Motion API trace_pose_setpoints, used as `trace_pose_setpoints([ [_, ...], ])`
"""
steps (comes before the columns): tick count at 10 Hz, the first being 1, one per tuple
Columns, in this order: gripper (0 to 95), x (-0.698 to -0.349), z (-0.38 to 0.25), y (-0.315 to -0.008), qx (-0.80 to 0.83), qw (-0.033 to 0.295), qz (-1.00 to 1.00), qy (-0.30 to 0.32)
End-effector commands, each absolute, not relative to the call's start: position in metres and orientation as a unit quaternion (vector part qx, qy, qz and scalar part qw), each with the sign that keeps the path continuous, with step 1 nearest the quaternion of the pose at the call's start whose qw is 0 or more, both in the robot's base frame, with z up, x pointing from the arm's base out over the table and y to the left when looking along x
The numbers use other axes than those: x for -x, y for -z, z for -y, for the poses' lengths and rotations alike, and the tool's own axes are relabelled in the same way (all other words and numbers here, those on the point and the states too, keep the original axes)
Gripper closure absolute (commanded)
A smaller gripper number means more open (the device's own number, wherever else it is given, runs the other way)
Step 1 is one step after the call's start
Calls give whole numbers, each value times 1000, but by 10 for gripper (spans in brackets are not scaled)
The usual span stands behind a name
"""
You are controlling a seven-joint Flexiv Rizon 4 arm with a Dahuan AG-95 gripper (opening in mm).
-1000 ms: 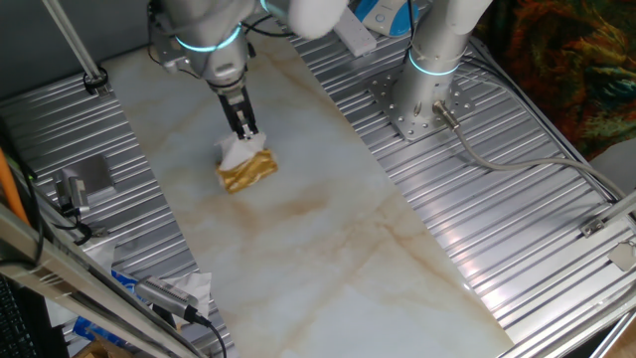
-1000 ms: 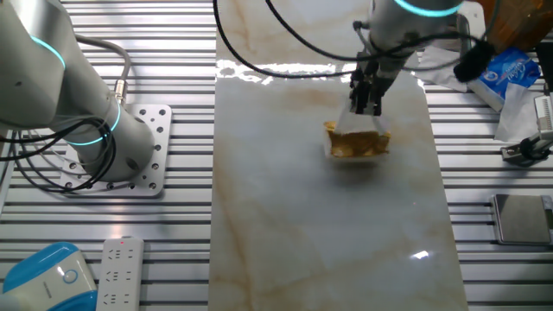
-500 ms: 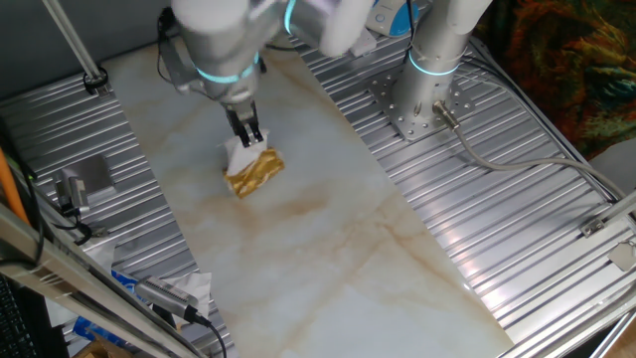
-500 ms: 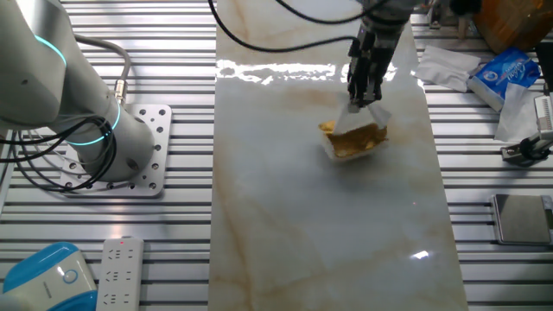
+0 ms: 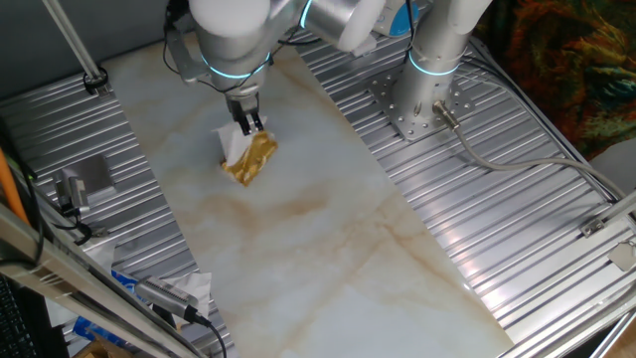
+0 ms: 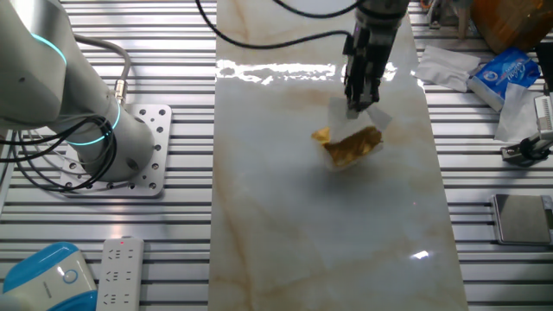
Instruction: Pull out a napkin
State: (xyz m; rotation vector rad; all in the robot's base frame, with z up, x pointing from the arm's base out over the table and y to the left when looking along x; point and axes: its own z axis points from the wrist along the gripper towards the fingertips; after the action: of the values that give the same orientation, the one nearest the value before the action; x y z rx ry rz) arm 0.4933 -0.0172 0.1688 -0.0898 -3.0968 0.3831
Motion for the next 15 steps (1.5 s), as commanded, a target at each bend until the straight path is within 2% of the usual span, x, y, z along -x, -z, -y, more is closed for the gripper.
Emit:
trace_pose_setpoints([
  [1,950,-491,19,-161,32,18,999,-21],
  [2,950,-490,18,-166,29,13,999,-21],
  [3,950,-489,14,-185,31,14,999,-24],
  [4,950,-493,7,-226,38,28,999,-27],
  [5,950,-499,6,-238,41,33,998,-28],
  [6,950,-506,8,-230,37,33,998,-25],
  [7,950,-504,12,-209,31,25,999,-20],
  [9,950,-483,17,-152,28,12,999,-18],
  [11,950,-476,14,-132,31,5,999,-19],
  [13,950,-476,12,-134,29,0,999,-23],
  [14,950,-473,9,-147,28,-1,999,-23],
  [15,950,-479,9,-181,27,7,999,-24],
])
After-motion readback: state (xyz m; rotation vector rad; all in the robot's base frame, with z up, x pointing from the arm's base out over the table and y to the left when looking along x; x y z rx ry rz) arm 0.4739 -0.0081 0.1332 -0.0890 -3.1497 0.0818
